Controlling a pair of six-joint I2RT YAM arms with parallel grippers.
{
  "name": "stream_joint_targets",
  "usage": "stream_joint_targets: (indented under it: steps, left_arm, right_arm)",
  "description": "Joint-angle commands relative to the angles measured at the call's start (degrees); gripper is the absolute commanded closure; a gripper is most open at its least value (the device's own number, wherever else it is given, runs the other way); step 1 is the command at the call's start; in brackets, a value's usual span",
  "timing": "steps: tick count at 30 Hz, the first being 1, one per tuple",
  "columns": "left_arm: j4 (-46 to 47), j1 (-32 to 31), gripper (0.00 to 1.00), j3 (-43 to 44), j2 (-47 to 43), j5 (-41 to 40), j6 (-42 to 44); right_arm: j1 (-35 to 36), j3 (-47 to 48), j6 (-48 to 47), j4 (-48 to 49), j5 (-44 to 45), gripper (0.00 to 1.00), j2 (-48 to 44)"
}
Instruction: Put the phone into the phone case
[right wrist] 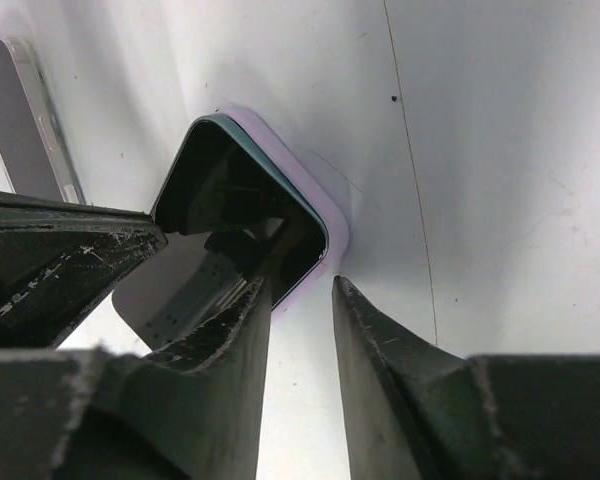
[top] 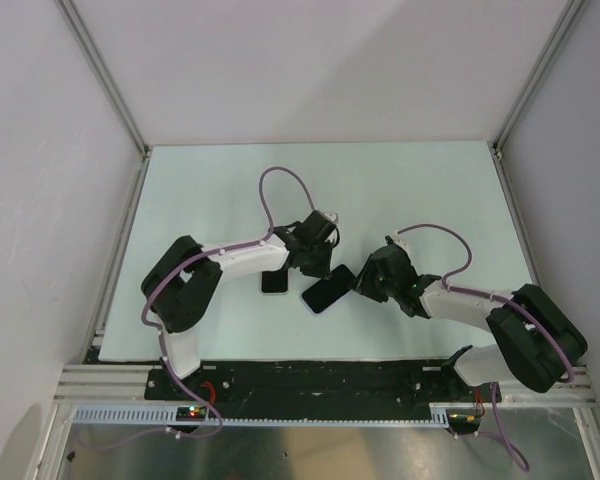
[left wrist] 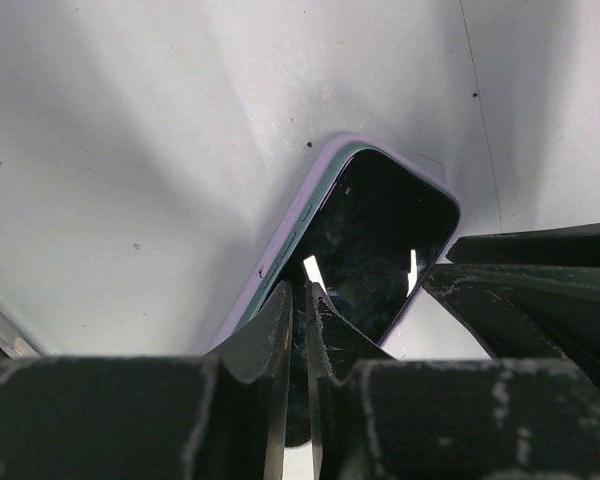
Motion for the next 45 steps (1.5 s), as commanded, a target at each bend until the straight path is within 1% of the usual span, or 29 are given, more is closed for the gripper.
stream_joint_targets:
  steps: [1, 7, 12, 19, 21, 22, 25, 27, 30, 33, 39, 42, 45]
  left_arm:
    - [-0.56, 0.45, 0.88, 2.65, 1.40, 1.46, 2.36]
    - [-0.84, 0.52, 0.95, 2.86, 2.53, 2.64, 2.17]
    - [-0.82, 0.37, 0.99, 2.30, 3.38, 3.31, 0.49]
    - [-0.76, -0.29, 1.00, 2.09, 3.02, 2.22, -1.70]
    - [-0.81, -0.12, 0.94, 2.09, 1.25, 0.58, -1.91]
    - [-0.77, 0.13, 0.87, 2.08, -0.11, -0.29, -1.91]
    - [-0.86, 1.52, 0.74, 1.47, -4.46, -4.07, -1.59]
    - [-1.05, 2.93, 0.69, 0.93, -6.68, -5.89, -1.44]
    - [-1.28, 4.97, 0.66, 0.11, -8.10, -6.98, -1.55]
    - [-1.34, 6.20, 0.65, -0.52, -7.84, -6.56, -1.65]
    - [-1.47, 6.60, 0.63, -1.32, -6.21, -6.56, -2.64]
    - [-1.49, 6.61, 0.63, -1.38, -5.70, -6.05, -3.04]
    - [-1.32, 6.62, 0.65, -0.82, -4.76, -4.65, -3.07]
  right_arm:
    - [-0.34, -0.21, 1.84, 3.54, 2.42, 0.66, 1.38]
    - [-1.63, -0.13, 1.35, 4.67, 2.14, 0.73, 2.66]
    - [-3.72, 0.41, -0.36, 6.71, -0.10, 0.74, 4.79]
    - [-5.36, 4.05, -3.09, 7.91, -2.00, 0.78, 9.56]
    - [-6.00, 4.90, -3.82, 8.03, -2.01, 0.79, 10.80]
    - [-6.31, 5.25, -4.15, 8.06, -2.02, 0.80, 11.44]
    - [-7.75, 5.94, -5.39, 8.75, -4.46, 0.80, 12.82]
    - [-8.62, 6.47, -6.53, 9.29, -5.55, 0.80, 13.66]
    - [-9.49, 8.61, -8.64, 9.88, -7.91, 0.78, 15.56]
    - [-10.14, 11.90, -10.90, 10.30, -11.04, 0.69, 18.28]
    - [-10.50, 18.63, -14.51, 9.10, -17.08, 0.53, 22.56]
    - [-10.50, 19.60, -15.38, 7.79, -17.91, 0.48, 22.65]
    - [-10.63, 19.65, -15.62, 5.06, -16.94, 0.47, 21.62]
